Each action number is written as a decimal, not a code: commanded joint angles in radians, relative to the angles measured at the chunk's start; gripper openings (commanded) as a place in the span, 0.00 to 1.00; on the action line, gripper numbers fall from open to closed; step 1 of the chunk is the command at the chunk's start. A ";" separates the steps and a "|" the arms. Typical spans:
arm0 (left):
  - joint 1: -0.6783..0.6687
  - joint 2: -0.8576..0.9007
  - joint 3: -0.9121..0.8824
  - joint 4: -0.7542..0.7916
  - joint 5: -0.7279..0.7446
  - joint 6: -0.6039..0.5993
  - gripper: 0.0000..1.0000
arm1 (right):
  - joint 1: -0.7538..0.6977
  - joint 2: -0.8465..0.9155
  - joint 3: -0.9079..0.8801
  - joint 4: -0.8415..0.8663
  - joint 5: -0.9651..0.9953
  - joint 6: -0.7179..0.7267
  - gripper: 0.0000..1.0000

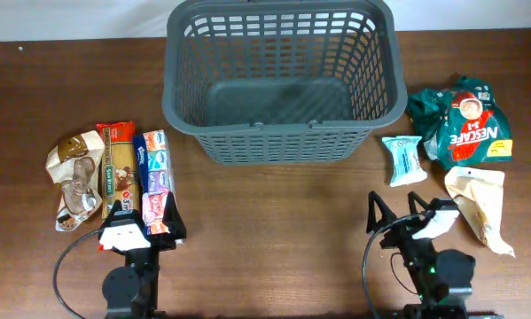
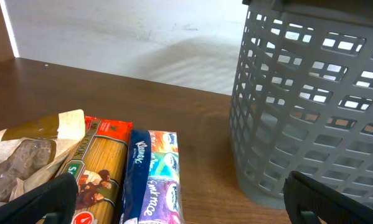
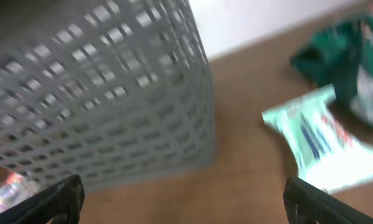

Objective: Pack container
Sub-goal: 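Move the right gripper toward the green Nescafe bag, then grasp the green Nescafe bag with the right gripper and lift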

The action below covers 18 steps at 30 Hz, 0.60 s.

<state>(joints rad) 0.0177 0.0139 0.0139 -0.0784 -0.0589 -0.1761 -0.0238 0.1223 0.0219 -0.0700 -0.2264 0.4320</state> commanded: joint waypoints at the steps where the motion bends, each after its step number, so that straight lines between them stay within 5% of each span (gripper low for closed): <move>1: -0.002 -0.009 -0.006 0.002 -0.005 0.013 0.99 | -0.007 0.124 0.114 -0.028 0.066 -0.020 0.99; 4: -0.002 -0.009 -0.005 0.002 -0.005 0.013 0.99 | -0.051 0.298 0.295 -0.106 0.153 -0.080 0.99; 7: -0.002 -0.009 -0.006 0.002 -0.005 0.013 0.99 | -0.213 0.611 0.703 -0.373 0.152 -0.171 0.99; 12: -0.002 -0.009 -0.006 0.002 -0.005 0.013 0.99 | -0.375 0.863 1.181 -0.696 -0.002 -0.173 0.99; 18: -0.002 -0.009 -0.006 0.002 -0.005 0.013 0.99 | -0.499 1.056 1.498 -0.804 0.002 -0.250 0.99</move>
<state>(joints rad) 0.0177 0.0109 0.0128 -0.0765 -0.0589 -0.1761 -0.4679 1.1015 1.4212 -0.8616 -0.1944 0.2268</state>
